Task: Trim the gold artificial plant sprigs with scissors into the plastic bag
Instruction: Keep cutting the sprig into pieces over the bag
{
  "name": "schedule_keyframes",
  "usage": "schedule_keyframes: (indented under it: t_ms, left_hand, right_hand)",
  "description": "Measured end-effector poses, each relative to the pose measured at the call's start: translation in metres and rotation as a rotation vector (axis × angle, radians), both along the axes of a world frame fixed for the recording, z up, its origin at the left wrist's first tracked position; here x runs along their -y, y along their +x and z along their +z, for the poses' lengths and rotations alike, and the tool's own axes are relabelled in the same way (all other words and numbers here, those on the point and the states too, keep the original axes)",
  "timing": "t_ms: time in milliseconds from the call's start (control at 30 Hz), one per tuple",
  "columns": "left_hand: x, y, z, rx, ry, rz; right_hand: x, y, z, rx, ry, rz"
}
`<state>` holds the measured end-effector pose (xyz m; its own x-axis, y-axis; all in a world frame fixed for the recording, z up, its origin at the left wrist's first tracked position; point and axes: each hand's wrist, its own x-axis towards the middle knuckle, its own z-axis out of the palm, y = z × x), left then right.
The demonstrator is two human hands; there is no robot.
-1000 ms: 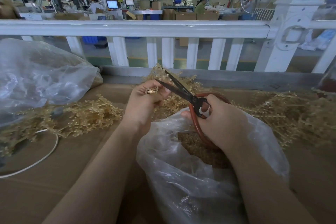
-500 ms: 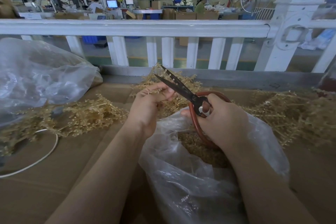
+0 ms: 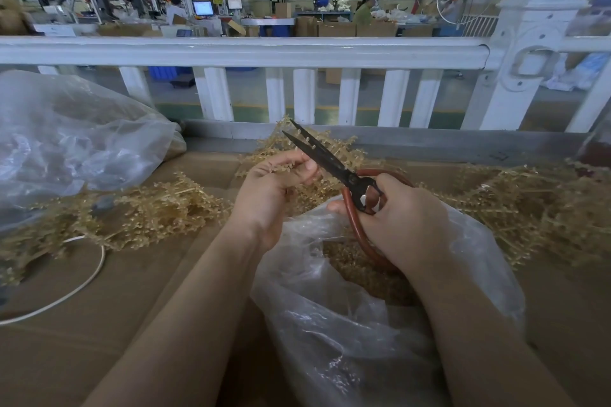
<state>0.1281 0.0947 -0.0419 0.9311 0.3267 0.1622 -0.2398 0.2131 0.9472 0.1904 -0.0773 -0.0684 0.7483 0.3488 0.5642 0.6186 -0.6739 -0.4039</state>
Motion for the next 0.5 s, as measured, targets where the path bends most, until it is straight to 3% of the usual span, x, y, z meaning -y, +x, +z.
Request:
schedule_keyframes:
  t_ms: [333, 500]
  left_hand:
    - [-0.010, 0.003, -0.002, 0.073, 0.132, -0.007]
    - [-0.017, 0.001, -0.003, 0.132, 0.046, -0.047]
  right_hand:
    - [0.001, 0.002, -0.001, -0.070, -0.055, -0.057]
    - [0.001, 0.003, -0.001, -0.089, -0.052, -0.035]
